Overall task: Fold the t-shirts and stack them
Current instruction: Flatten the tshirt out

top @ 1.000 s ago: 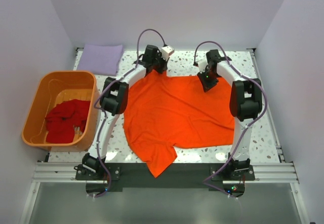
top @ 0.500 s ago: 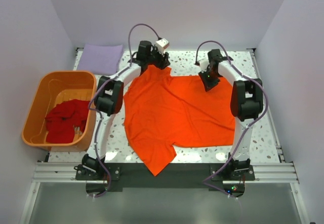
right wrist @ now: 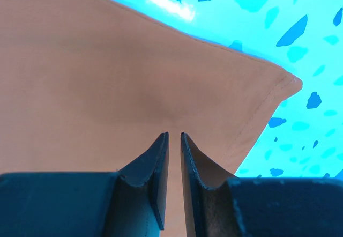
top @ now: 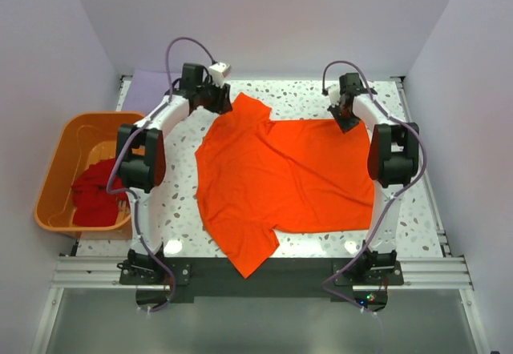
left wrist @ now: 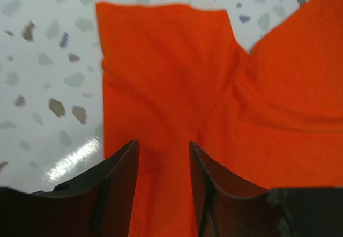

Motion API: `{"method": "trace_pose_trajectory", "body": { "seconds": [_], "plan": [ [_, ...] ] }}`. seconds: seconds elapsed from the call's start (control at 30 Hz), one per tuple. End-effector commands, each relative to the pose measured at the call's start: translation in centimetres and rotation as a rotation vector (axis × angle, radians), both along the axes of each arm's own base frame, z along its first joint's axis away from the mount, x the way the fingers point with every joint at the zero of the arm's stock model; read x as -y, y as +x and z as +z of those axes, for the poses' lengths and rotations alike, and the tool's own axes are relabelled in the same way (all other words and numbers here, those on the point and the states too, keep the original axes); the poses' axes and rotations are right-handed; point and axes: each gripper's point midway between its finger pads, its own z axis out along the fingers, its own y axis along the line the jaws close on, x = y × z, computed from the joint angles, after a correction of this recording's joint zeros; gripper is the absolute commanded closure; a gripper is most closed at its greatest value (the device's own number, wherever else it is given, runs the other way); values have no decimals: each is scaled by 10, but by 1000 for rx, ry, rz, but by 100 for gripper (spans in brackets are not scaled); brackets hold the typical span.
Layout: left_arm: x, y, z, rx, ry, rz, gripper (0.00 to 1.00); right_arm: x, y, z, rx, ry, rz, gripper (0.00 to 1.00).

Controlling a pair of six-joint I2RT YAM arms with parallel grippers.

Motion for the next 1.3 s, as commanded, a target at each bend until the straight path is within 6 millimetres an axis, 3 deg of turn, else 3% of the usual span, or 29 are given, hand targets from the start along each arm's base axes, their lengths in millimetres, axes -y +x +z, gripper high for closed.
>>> {"method": "trace_pose_trajectory", "body": {
  "seconds": [0.0, 0.17, 0.27, 0.43, 0.63, 0.7, 0.8, 0.87, 0.93, 0.97, 1.0, 1.03, 1.07, 1.1, 1.13, 1.17, 1.2, 1.23, 1.27],
  "plan": [
    [2, -41, -24, -130, 34, -43, 53, 32, 6, -16, -12, -116, -42, 81],
    [-11, -60, -58, -226, 89, 3, 54, 52, -4, -31, -63, -160, -84, 81],
    [-25, -59, -77, -267, 158, 58, 55, 55, -1, -30, -54, -178, -98, 81],
    [-61, -41, -97, -286, 279, 168, 57, 57, 9, -25, -23, -184, -124, 80],
    [-73, -2, -106, -247, 352, 167, 58, 34, 22, -14, 9, -56, -124, 75],
    [-76, 16, -103, -210, 368, 179, 58, 26, 25, -6, 20, -17, -117, 72],
    [-75, 41, -79, -138, 346, 186, 57, 18, 34, 21, 84, 31, -116, 69],
    [-68, 49, -47, -73, 299, 168, 52, 10, 38, 38, 121, 75, -106, 68],
    [-55, 49, -15, -4, 229, 122, 48, 3, 40, 68, 176, 114, -89, 66],
    [-52, 38, 10, 26, 204, 107, 47, -1, 37, 76, 179, 136, -80, 65],
    [-43, 30, 23, 42, 161, 64, 45, -1, 32, 97, 211, 140, -75, 62],
    [-40, 17, 25, 29, 147, 37, 42, -9, 25, 103, 200, 174, -35, 61],
    [-38, 6, 55, 67, 127, 18, 41, -11, 18, 114, 205, 186, -14, 59],
    [-31, -6, 64, 66, 99, -31, 39, -15, 9, 116, 188, 194, 9, 56],
    [-31, -27, 55, 22, 117, -81, 39, -17, -8, 132, 177, 196, 50, 55],
    [-30, -44, 76, 49, 113, -123, 39, -20, -21, 134, 151, 211, 78, 53],
    [-26, -60, 78, 56, 114, -194, 39, -23, -36, 128, 104, 216, 101, 53],
    [-28, -89, 55, -27, 122, -234, 39, -21, -59, 136, 69, 201, 136, 52],
    [-29, -108, 69, 8, 128, -284, 39, -22, -78, 124, 6, 203, 150, 52]
  ]
}}
